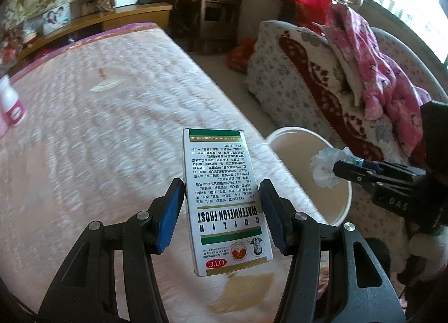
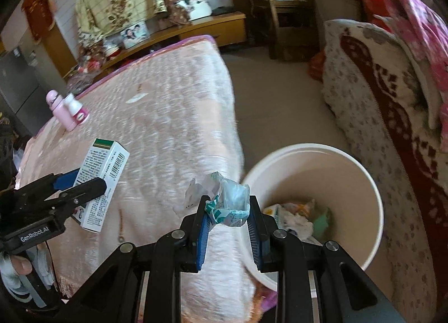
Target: Collect trash
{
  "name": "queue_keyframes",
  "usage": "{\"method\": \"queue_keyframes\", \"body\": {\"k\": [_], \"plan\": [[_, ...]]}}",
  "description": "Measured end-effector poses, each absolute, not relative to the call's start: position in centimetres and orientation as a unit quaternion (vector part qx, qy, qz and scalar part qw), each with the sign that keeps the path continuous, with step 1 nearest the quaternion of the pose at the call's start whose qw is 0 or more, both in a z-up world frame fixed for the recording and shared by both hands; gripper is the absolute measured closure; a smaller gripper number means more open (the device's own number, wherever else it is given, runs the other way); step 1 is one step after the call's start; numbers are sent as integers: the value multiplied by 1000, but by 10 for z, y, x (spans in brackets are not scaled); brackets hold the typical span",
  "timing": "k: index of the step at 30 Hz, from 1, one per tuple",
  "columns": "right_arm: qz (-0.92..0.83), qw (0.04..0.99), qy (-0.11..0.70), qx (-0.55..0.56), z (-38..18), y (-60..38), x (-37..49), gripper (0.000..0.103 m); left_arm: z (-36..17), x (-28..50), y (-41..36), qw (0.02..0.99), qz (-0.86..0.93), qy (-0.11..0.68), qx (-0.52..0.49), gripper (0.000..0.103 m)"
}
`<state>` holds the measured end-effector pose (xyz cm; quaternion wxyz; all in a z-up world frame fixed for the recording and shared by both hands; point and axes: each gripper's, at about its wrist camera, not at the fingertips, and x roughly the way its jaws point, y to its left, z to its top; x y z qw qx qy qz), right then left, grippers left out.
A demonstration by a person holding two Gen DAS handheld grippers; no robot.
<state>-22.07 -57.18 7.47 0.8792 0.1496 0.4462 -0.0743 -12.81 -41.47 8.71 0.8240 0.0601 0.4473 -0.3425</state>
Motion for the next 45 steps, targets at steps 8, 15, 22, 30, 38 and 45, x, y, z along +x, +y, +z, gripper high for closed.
{"method": "queue_keyframes", "body": {"k": [8,15,22,30,38,45], "plan": [[-116,870,450,167,63,-609,-242,79,84,-139,-468,794,-393,459,61,49],[-134,860,459,175,48,-629,-248,79,81,-149,-504,777,-424,461,60,49],[-153,856,458,184,41,-643,-255,65,77,-151,-525,767,-444,461,49,48],[-167,854,455,188,38,-648,-261,56,70,-146,-526,761,-454,462,37,42],[-166,860,443,190,46,-638,-267,55,78,-152,-507,797,-422,430,51,41],[-175,877,414,171,68,-610,-275,55,90,-164,-487,824,-390,406,65,41]]}}
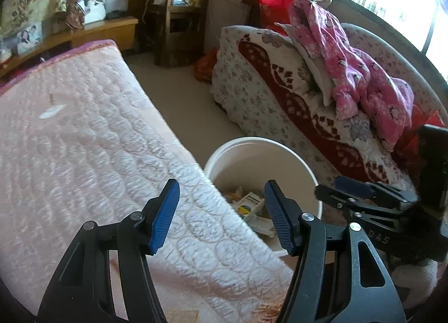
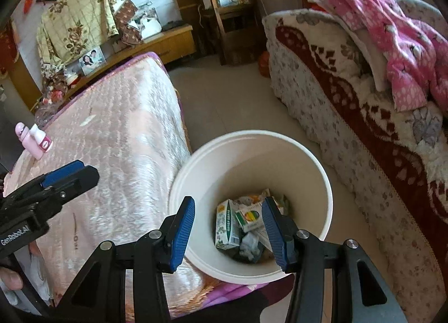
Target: Collect trash
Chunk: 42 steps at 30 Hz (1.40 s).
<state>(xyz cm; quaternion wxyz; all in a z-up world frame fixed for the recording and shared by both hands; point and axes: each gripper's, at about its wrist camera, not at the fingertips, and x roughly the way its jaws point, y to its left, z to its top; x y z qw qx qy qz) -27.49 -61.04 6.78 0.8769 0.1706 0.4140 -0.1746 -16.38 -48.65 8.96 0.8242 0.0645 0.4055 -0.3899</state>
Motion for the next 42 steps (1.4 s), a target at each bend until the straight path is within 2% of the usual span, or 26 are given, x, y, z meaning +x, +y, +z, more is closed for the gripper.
{"method": "queue_keyframes", "body": {"k": [4,7,8,16,18,20,28,32,42], "plan": [[-189,887,390,159,82,-593,-280,53,99,-174,-476,843,-370,381,81,41],[-209,894,366,153,94,-581,-288,37,109,-180,-466,847,-375,369,69,41],[-219,896,356,151,99,-577,-291,36,114,-183,-461,851,-374,362,65,41],[-239,909,310,140,129,-545,-307,35,144,-200,-434,868,-373,323,57,41],[-243,913,300,132,137,-537,-313,33,151,-206,-426,872,-373,311,54,41],[-245,917,287,128,145,-529,-321,25,157,-213,-419,877,-371,299,51,41],[-253,928,258,95,169,-510,-339,23,173,-229,-393,889,-365,273,42,40],[-255,933,237,93,178,-502,-348,17,177,-232,-382,894,-358,266,39,40],[-261,935,223,86,185,-492,-354,16,181,-231,-362,899,-344,270,19,40]]}}
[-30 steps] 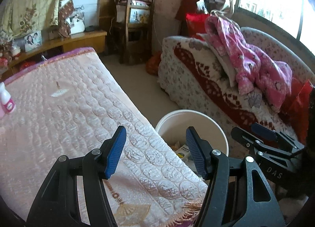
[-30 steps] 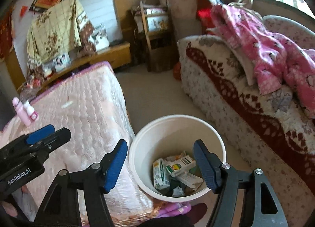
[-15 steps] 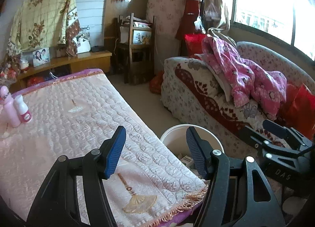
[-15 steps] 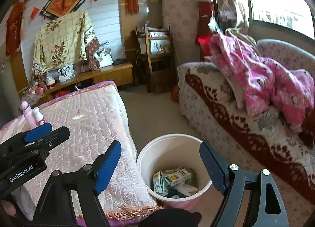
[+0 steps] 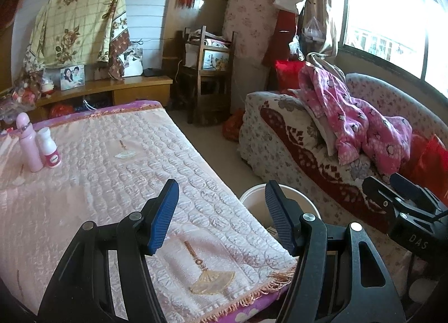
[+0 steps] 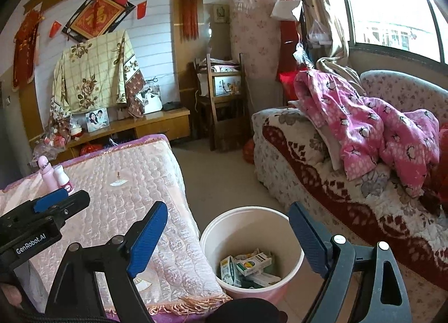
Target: Collect trash
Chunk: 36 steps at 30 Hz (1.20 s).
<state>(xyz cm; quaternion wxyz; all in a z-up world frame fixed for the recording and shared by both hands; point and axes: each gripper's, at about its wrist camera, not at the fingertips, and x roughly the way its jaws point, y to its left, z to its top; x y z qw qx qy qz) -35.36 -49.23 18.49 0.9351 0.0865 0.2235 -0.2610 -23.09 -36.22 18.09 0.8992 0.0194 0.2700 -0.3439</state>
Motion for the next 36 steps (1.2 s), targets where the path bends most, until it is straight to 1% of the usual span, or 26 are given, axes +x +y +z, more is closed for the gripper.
{"method": "queue_keyframes", "body": {"k": [8,36], "plan": [[-266,934,222,82,185,-491,-355,16,181,-241,-364,906,-333,257,44,40],[-267,933,225,86,182,-491,-359,16,184,-244,-374,902,-347,249,60,40]]}}
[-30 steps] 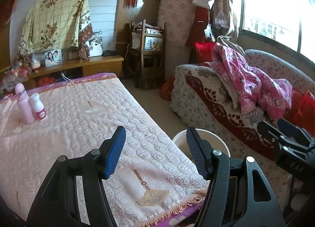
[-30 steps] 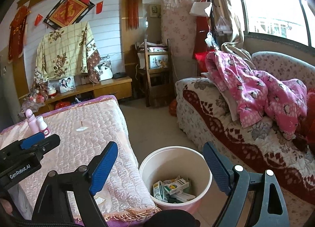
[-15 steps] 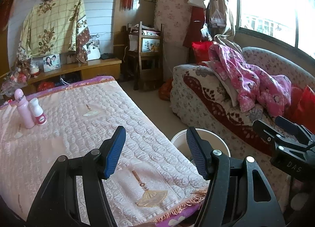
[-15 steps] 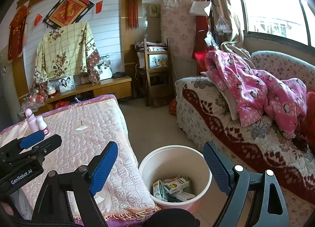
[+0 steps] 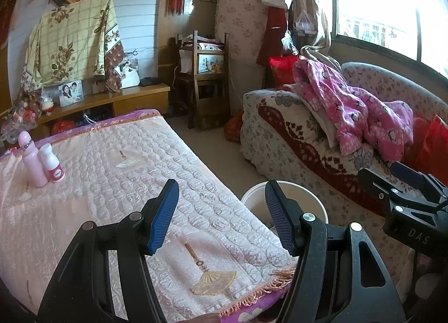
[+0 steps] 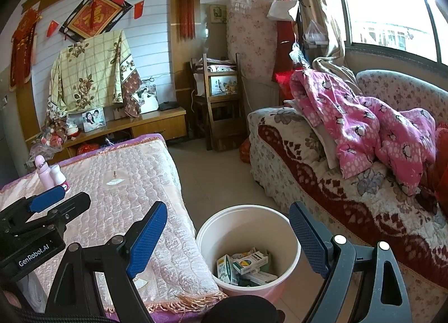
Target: Collect trash
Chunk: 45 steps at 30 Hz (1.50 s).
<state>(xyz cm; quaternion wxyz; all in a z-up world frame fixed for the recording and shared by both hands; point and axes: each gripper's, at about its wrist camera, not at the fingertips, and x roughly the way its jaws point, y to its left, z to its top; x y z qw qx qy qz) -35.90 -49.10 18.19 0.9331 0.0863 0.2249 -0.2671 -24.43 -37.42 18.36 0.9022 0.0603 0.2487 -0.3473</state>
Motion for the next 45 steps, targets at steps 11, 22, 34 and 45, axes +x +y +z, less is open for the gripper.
{"method": "queue_keyframes", "body": {"k": [11,22,34,45], "plan": [[-270,933,221,86,182,-493,-362,16,182,-245,-377,904,-345,247,59,40],[-272,933,219,87,187,-494,-364,16,182,-245,-379,902,-347,250,57,40],[-273,933,219,87,190,-495,-366,16,182,-246,-382,901,-350,251,54,40],[-271,933,222,85,188,-494,-365,16,182,-251,-382,903,-355,238,56,40]]}}
